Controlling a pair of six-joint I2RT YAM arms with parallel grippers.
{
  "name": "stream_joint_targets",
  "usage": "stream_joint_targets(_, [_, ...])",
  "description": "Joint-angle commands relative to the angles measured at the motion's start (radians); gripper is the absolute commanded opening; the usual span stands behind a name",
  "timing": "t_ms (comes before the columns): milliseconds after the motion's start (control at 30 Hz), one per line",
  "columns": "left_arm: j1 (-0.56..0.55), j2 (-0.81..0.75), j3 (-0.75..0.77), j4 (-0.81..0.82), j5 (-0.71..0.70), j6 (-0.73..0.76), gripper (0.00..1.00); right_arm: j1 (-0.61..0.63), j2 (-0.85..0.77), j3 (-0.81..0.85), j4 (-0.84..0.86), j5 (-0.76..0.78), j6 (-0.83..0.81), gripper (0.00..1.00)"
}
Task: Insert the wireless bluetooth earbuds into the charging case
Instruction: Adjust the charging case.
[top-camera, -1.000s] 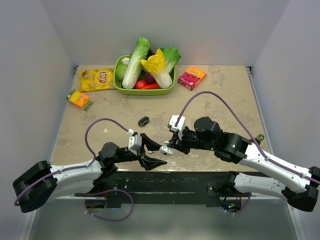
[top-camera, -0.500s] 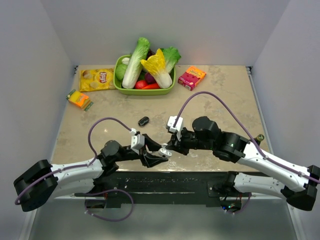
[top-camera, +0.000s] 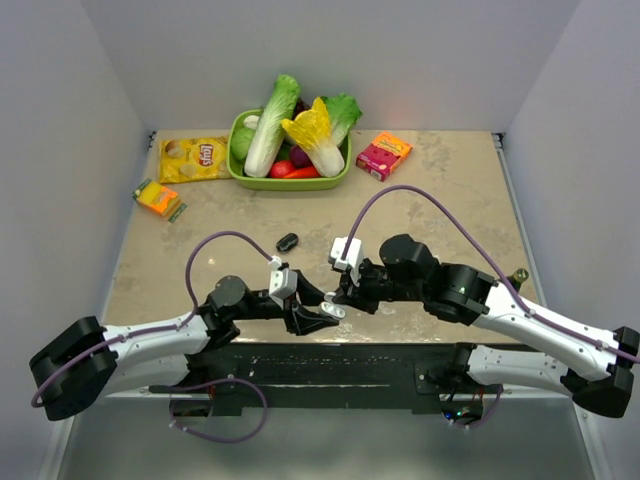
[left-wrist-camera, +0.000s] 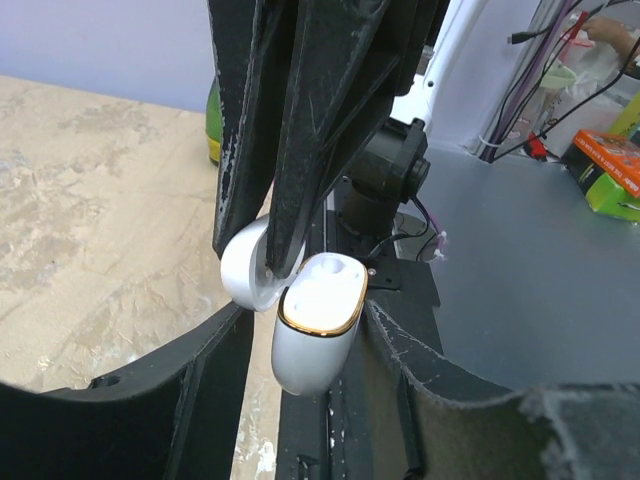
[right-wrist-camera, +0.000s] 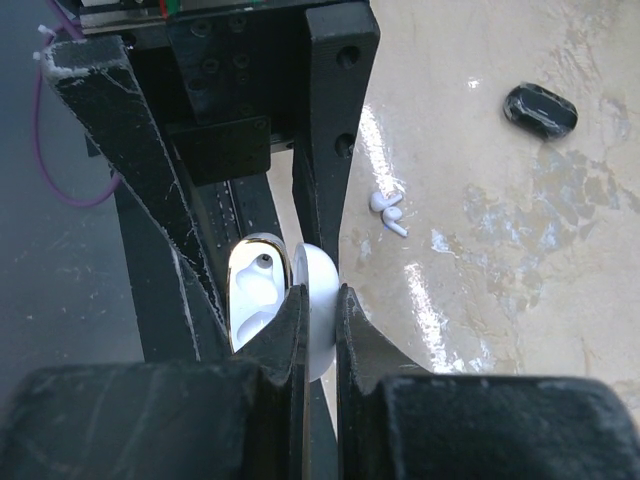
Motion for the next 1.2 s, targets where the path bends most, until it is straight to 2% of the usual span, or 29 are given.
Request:
stream_joint_targets(0, [0.004,0.015,0.039,-0.009,0.029,0.018,0.51,0.009,-0.004,0.056,-0.008,0.012,-0.021,0.00])
stream_joint_targets(233, [0.004,0.015,0.044,0.003,0.031,0.018,0.47,0.012,-0.004,0.053,-0.008,0.020,-0.022,0.00])
stream_joint_targets(533, [0.004,-0.009,0.039,0.014,0.026,0.004,0.51,0.013,0.000,0.050,-0.005,0.029,-0.021,0.00])
stream_joint_targets(867, [0.004,-0.014,0.033,0.026,0.020,-0.001,0.51,0.013,0.000,0.049,-0.003,0.031,-0.018,0.00])
stream_joint_targets(967, [0.004,-0.009,0.030,0.029,0.018,0.001,0.45,0.013,0.002,0.049,-0.003,0.028,-0.018,0.00])
stream_joint_targets(1000, [0.004,-0.006,0.030,0.034,0.020,0.001,0.38,0.013,0.002,0.049,-0.003,0.028,-0.016,0.00])
stream_joint_targets(1067, [0.004,-0.003,0.030,0.040,0.020,0.001,0.33,0.013,0.000,0.047,-0.003,0.024,-0.016,0.00])
stream_joint_targets(1100, [0.005,0.000,0.030,0.042,0.020,0.001,0.27,0.013,0.002,0.047,-0.003,0.023,-0.016,0.00])
stream_joint_targets(1167, [0.004,0.006,0.027,0.049,0.021,-0.002,0.21,0.013,0.003,0.049,-0.003,0.023,-0.016,0.00])
